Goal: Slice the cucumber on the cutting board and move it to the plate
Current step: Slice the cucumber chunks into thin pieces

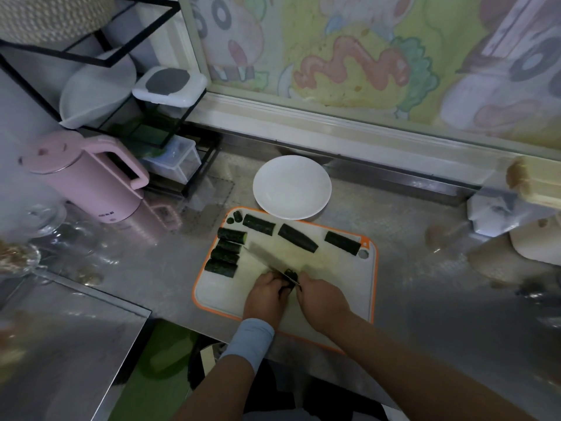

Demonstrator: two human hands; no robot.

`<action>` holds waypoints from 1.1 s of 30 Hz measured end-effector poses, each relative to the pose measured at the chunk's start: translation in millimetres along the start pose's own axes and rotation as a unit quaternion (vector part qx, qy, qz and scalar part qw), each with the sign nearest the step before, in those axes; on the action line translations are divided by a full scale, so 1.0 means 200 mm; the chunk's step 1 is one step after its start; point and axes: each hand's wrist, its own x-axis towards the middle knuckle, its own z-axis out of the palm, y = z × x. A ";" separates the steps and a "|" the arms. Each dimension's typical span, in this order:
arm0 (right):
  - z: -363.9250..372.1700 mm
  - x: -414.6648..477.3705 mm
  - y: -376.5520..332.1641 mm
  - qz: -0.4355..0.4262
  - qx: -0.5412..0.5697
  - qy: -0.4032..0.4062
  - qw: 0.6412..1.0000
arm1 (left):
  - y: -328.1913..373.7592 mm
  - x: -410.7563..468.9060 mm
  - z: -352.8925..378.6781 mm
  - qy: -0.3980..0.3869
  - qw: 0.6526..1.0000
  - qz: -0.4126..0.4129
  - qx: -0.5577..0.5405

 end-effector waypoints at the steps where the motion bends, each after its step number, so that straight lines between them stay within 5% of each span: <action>1: 0.00 -0.02 0.00 -0.004 0.007 0.009 1.000 | 0.01 0.01 0.00 -0.009 1.000 -0.013 0.004; 33: -0.03 -0.18 0.06 0.012 -0.001 0.009 1.000 | 0.00 -0.01 0.00 -0.010 0.999 -0.040 -0.002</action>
